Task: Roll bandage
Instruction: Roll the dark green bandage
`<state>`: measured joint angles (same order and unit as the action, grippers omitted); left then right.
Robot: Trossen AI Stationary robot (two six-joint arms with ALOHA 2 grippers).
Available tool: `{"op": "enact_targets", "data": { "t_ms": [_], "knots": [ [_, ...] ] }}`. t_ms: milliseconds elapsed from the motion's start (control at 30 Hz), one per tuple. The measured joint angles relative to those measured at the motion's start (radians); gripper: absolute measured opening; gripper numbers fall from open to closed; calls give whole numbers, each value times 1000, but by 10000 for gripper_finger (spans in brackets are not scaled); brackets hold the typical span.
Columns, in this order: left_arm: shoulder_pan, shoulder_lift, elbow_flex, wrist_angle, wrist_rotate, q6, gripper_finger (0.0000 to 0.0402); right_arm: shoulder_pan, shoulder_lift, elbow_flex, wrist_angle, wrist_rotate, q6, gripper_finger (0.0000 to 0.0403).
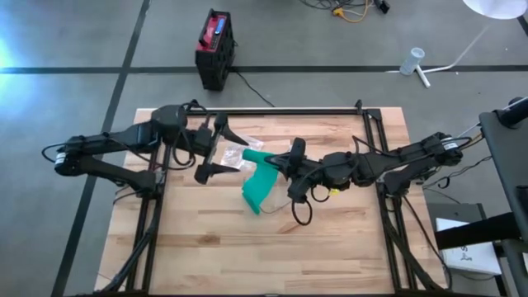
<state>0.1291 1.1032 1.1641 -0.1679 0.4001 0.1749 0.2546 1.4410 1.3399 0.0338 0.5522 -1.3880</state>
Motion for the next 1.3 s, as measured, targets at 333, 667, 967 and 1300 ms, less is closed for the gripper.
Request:
{"op": "enact_targets", "data": {
  "t_ms": [333, 667, 967, 1300],
  "knots": [
    [4, 65, -1, 59, 5, 0, 352, 0, -1, 0, 0, -2, -4, 9],
    [45, 102, -1, 74, 1, -3, 296, 0, -1, 0, 0, -10, -3, 9],
    [45, 92, -1, 71, 3, 0, 128, 0, -1, 0, -1, 0, 0, 9],
    [44, 48, -2, 24, -16, 8, 30, -1, -1, -2, -4, -5, 46, 16]
  ]
}}
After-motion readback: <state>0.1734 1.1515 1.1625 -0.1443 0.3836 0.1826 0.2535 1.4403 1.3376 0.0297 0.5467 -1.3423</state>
